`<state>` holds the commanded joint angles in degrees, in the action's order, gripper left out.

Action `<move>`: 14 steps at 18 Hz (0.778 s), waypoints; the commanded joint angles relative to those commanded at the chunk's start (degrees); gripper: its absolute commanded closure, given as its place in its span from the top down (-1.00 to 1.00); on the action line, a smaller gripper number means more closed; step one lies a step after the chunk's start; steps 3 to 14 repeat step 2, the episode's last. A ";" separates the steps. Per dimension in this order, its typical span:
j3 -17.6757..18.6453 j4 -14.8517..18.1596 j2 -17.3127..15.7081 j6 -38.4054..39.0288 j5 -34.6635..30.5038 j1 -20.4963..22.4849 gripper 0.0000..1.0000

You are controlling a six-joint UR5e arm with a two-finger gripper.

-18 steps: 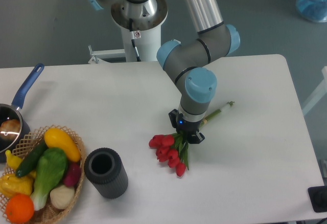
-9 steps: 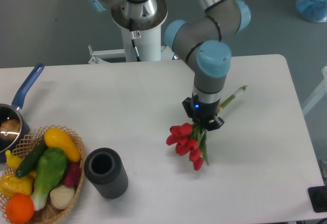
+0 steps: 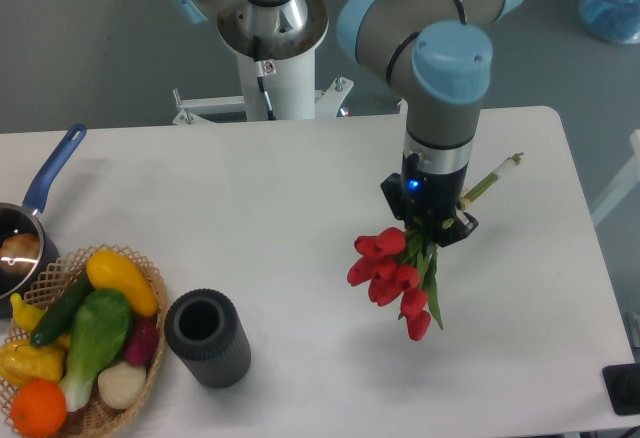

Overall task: Pick up the flowers from the table
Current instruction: 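Lift the gripped tulip bunch up off the table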

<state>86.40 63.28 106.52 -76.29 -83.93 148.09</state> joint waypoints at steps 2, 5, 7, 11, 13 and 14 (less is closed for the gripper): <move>-0.09 1.40 -0.70 -2.98 -0.26 0.26 -1.00; -0.09 1.40 -0.70 -2.98 -0.26 0.26 -1.00; -0.09 1.40 -0.70 -2.98 -0.26 0.26 -1.00; -0.09 1.40 -0.70 -2.98 -0.26 0.26 -1.00; -0.09 1.40 -0.70 -2.98 -0.26 0.26 -1.00; -0.09 1.40 -0.70 -2.98 -0.26 0.26 -1.00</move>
